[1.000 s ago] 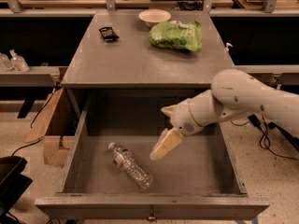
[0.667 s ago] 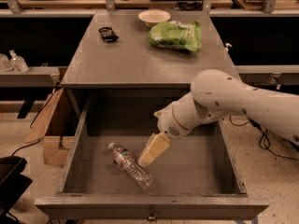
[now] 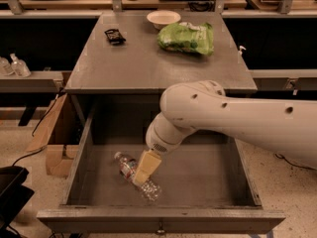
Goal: Pick water bottle from top drawer and place on counter
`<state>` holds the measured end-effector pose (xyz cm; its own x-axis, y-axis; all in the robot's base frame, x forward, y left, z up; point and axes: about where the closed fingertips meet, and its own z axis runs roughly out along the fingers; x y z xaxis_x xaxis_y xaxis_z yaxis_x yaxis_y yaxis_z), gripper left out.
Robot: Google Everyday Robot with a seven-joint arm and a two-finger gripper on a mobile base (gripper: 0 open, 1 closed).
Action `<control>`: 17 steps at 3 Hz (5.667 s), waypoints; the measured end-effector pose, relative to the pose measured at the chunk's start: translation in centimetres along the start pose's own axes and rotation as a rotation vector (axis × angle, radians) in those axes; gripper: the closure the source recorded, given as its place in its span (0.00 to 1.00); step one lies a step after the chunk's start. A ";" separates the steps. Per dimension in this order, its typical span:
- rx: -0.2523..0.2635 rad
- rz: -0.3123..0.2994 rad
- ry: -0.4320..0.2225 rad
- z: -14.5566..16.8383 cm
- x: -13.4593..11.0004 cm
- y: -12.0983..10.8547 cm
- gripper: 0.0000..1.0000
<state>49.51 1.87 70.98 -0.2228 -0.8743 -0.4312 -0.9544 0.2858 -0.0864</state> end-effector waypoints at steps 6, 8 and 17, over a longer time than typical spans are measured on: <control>-0.033 0.280 0.527 5.0 -1.5 1.3 0.00; -0.029 0.394 0.398 7.5 -0.4 0.8 0.00; 0.074 0.365 0.181 3.8 -1.2 -1.7 1.00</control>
Offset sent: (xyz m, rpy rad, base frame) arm 0.0021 0.0222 -0.0107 -0.3015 0.1193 -0.1550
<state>52.19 3.97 68.20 -0.5813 -0.7635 -0.2814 -0.7911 0.6112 -0.0245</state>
